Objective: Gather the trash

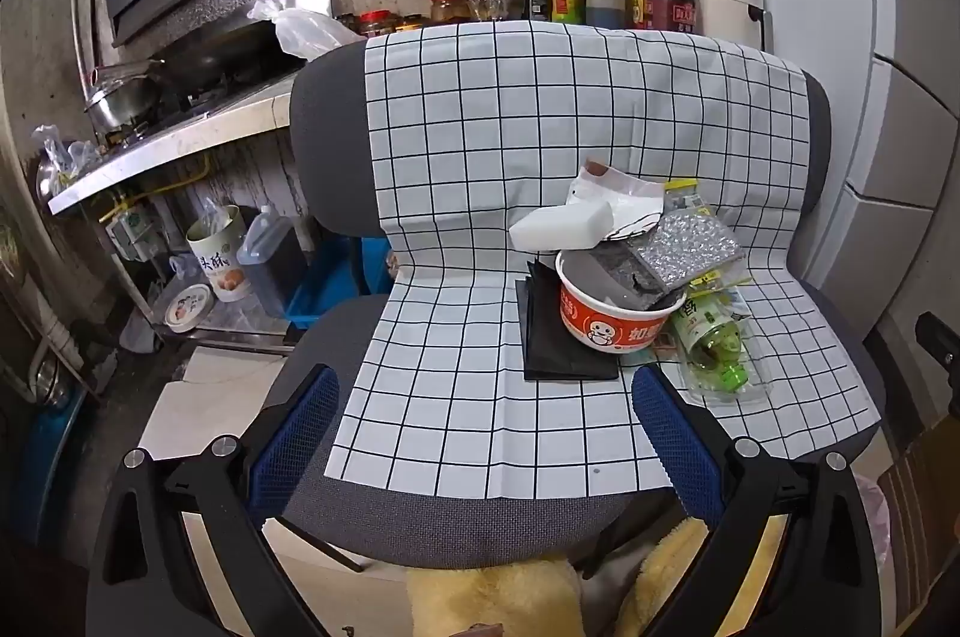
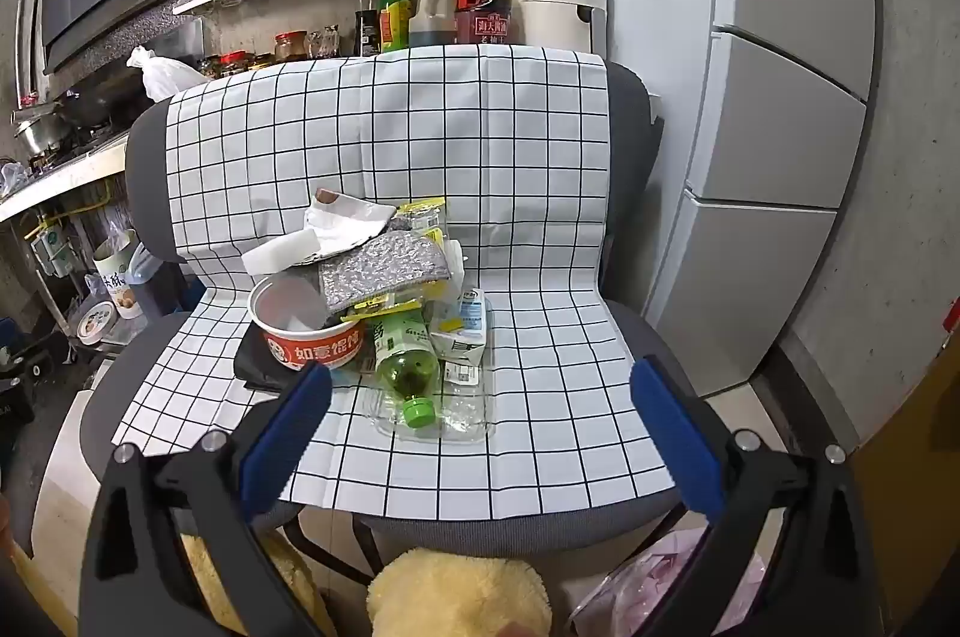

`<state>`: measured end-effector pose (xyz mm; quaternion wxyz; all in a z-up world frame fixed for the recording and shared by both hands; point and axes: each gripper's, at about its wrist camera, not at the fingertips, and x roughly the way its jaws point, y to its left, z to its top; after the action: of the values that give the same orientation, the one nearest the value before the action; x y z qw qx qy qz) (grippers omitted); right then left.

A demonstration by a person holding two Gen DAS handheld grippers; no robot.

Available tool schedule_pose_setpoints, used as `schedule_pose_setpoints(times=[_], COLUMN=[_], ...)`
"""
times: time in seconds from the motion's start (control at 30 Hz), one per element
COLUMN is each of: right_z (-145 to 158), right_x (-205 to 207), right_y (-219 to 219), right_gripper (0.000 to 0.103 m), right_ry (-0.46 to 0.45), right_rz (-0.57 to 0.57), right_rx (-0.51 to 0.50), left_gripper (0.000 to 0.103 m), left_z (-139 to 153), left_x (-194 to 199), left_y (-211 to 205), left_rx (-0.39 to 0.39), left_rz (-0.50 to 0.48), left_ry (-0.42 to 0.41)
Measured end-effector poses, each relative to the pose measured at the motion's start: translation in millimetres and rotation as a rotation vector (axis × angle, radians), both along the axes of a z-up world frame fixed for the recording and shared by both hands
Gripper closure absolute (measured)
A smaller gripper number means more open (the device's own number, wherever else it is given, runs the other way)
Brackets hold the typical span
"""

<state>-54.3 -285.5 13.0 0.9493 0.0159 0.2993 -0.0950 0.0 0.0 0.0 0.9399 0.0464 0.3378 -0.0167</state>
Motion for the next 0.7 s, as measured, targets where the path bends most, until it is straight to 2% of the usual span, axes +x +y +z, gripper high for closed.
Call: schedule_pose_setpoints(times=[0.7], right_z=[-2.6], right_x=[-1.4], right_y=[-5.1], right_gripper=[0.006], right_ry=[0.002], right_rz=[-0.009], right_rx=[0.007], left_gripper=[0.006], left_z=[0.3], left_x=[1.3], left_y=[8.6], left_rx=[-0.001], left_rz=[0.002], left_ry=[-0.001])
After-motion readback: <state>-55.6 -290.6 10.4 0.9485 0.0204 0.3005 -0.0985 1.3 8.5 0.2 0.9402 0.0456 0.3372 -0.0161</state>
